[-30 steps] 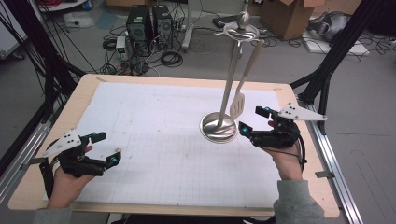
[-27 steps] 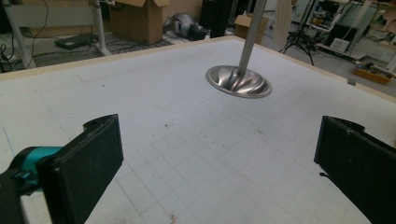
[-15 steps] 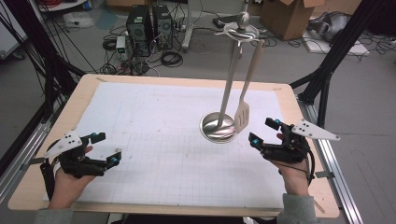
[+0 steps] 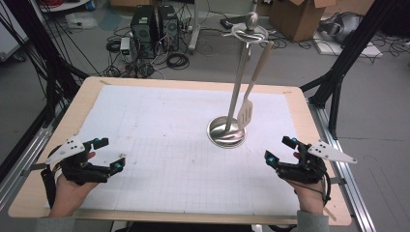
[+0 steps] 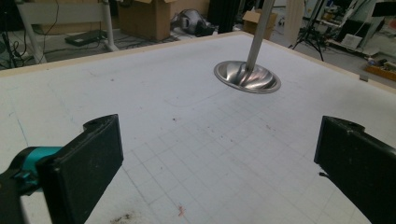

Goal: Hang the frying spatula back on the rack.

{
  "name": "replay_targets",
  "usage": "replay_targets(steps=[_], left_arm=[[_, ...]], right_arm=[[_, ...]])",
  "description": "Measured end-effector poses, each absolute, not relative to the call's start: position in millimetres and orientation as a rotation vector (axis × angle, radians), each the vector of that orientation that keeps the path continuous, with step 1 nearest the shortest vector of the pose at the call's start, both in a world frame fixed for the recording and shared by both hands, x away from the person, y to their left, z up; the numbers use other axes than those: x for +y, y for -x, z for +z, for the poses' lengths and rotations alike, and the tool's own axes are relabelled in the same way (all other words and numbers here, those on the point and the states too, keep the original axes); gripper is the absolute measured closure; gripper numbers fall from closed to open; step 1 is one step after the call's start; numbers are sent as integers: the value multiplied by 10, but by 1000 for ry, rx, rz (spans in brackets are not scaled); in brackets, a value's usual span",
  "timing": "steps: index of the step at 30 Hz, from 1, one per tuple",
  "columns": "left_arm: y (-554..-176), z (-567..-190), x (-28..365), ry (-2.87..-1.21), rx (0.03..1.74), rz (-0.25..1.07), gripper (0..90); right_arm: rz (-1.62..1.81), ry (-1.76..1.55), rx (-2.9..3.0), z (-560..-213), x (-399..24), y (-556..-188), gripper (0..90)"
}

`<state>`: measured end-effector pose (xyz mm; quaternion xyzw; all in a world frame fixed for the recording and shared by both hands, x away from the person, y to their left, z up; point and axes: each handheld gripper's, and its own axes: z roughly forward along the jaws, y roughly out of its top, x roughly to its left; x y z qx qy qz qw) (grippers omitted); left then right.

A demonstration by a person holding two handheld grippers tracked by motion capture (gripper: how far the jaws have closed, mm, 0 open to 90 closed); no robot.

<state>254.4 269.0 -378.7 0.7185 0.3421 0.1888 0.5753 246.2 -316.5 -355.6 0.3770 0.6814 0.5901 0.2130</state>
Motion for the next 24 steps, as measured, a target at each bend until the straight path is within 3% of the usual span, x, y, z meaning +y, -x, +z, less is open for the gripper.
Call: replay_targets(steps=[24], left_arm=[[-2517,-3748,2740,-1644,762,447,17]], right_arm=[[1595,-999,1836,-3781,-3486,-2224,113]])
